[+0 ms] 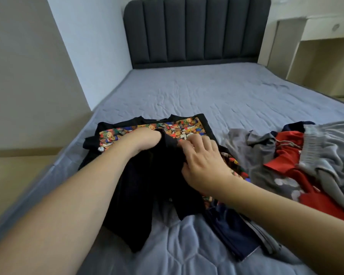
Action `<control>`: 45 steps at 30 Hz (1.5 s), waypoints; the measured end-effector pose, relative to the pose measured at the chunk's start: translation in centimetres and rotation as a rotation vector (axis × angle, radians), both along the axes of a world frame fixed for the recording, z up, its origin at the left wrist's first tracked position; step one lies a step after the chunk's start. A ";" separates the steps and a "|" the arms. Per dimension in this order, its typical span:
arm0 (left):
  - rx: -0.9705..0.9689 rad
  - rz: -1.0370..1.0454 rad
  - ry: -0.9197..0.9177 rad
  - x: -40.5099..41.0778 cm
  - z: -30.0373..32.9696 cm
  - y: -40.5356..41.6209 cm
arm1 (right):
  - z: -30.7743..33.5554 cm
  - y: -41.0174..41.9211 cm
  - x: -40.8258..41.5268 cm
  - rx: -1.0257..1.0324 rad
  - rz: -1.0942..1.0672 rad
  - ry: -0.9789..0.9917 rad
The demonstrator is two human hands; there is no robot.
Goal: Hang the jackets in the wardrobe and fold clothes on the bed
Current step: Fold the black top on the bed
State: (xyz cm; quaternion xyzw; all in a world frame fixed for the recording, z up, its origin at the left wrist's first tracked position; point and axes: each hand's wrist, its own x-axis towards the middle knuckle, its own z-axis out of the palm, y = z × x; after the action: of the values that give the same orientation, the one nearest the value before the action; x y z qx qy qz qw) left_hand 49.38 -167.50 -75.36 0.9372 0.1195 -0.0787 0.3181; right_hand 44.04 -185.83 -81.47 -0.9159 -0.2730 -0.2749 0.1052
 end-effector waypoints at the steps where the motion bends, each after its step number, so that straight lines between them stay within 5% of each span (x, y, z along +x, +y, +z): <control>1: -0.042 0.017 -0.010 0.1 1.0 1.1 | -0.5 -0.1 0.0 -0.011 0.143 -0.077; 3: -0.115 0.051 -0.014 0.2 2.5 3.3 | -2.3 -0.7 0.2 -0.201 0.290 -0.109; 6: -0.252 0.097 0.001 -0.1 3.1 4.6 | -4.8 -0.2 1.0 -0.534 0.126 -0.160; 12: -0.283 0.191 0.045 0.0 1.8 5.3 | -3.8 2.0 4.4 -0.405 0.056 -0.329; 14: -0.317 0.186 0.045 0.0 1.7 6.5 | -3.0 2.8 5.5 -0.117 0.130 -0.232; 18: -0.091 0.022 0.047 -0.7 1.7 6.6 | 2.3 4.5 9.0 1.046 -0.186 0.230; 20: 0.138 -0.068 0.022 -1.1 1.6 5.2 | 4.3 4.0 11.5 1.185 -0.358 0.336; 24: 0.630 -0.150 0.005 -1.1 1.7 3.3 | 5.1 2.6 15.0 1.123 -0.509 0.403; 29: 0.987 0.081 0.213 -0.3 2.9 8.1 | 3.8 0.5 17.4 0.866 -0.731 0.547; 34: 1.505 0.117 0.831 2.5 1.5 11.1 | 0.9 1.7 17.7 0.500 -0.652 0.646; 38: 1.811 0.010 0.975 8.1 2.2 11.1 | 0.2 1.6 20.9 0.313 -0.664 0.521; 42: 1.493 0.126 0.790 15.8 4.8 14.0 | 0.3 0.5 26.4 0.305 -0.724 0.436; 45: 1.084 0.272 0.195 20.9 3.9 18.2 | -1.0 -0.2 30.9 0.334 -0.724 0.406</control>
State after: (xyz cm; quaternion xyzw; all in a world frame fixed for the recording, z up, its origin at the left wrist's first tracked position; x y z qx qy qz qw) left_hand 70.31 -149.29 -71.42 0.9311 0.2911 -0.0505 -0.2138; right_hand 74.99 -186.00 -82.45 -0.9582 0.1394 -0.1491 0.2002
